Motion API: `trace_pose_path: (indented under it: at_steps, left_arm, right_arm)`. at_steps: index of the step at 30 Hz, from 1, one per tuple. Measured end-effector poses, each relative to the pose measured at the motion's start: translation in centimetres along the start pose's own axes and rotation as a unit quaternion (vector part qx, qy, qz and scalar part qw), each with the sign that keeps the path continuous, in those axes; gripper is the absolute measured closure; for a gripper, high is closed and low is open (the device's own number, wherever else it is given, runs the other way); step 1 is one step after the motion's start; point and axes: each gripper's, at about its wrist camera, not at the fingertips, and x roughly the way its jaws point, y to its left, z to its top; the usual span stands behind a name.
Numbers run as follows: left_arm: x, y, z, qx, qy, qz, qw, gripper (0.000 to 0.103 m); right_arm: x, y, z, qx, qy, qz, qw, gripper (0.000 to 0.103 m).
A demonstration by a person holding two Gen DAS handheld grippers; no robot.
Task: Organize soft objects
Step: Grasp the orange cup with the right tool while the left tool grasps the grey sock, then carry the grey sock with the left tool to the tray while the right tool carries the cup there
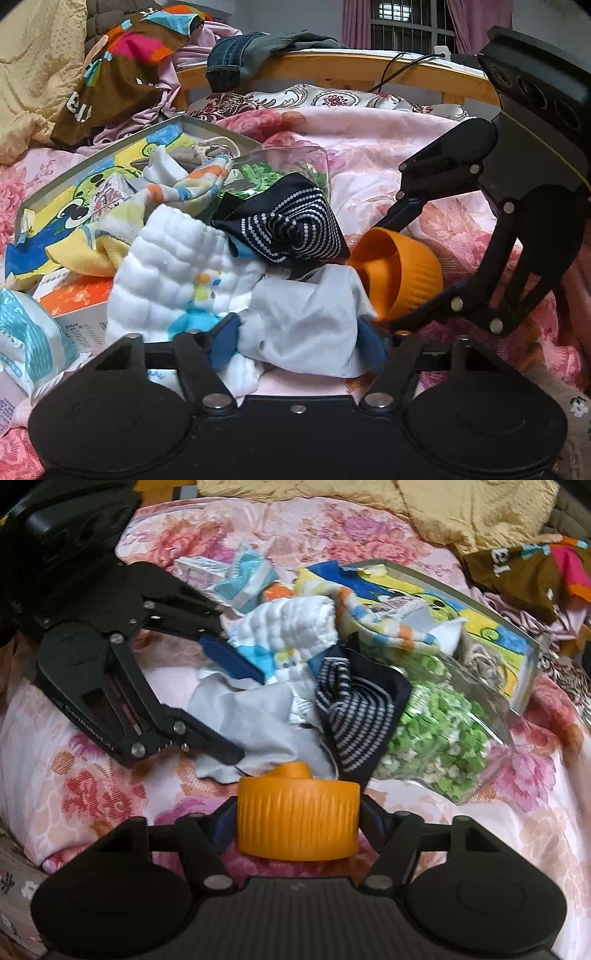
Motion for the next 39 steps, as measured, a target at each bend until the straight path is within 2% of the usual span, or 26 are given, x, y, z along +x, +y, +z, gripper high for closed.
trace_pose_path:
  at_steps: [8, 10, 13, 17, 21, 25, 29, 32, 39]
  left_arm:
    - [-0.4, -0.8, 0.3, 0.013, -0.008, 0.016, 0.9998, 0.064]
    - [-0.6, -1.5, 0.3, 0.032, -0.01, 0.011, 0.9994, 0.079]
    - [-0.6, -2.8, 0.2, 0.067, -0.01, 0.017, 0.9975, 0.079]
    - [0.0, -3.3, -0.1, 0.076, 0.004, 0.021, 0.9969, 0.079]
    - [0.1, -2.5, -0.1, 0.041, 0.007, 0.012, 0.9991, 0.079]
    - [0.2, -1.5, 0.2, -0.02, 0.01, 0.005, 0.9997, 0.083]
    - [-0.2, -0.4, 0.3, -0.115, 0.014, -0.007, 0.9932, 0.088]
    - [-0.7, 0.1, 0.3, -0.162, 0.007, -0.014, 0.9866, 0.092]
    - [-2.8, -0.5, 0.5, -0.191, -0.013, 0.003, 0.9815, 0.092]
  right_arm:
    - [0.0, -0.7, -0.3, 0.018, 0.004, -0.007, 1.0, 0.045]
    - [0.0, -0.8, -0.3, 0.022, 0.005, -0.011, 1.0, 0.044]
    - [0.0, -0.8, -0.3, 0.022, 0.005, -0.013, 1.0, 0.044]
    - [0.1, -0.7, -0.3, 0.021, 0.006, -0.014, 1.0, 0.048]
    - [0.0, -0.6, -0.1, 0.021, 0.001, -0.019, 1.0, 0.057]
    - [-0.3, -0.4, 0.1, 0.018, -0.008, -0.019, 1.0, 0.064]
    - [-0.9, -0.4, 0.2, 0.024, -0.017, -0.018, 0.999, 0.067]
    - [-1.7, -0.5, 0.1, 0.04, -0.031, -0.009, 0.999, 0.068]
    - [-3.9, -0.4, 0.2, 0.047, -0.077, -0.016, 0.996, 0.068]
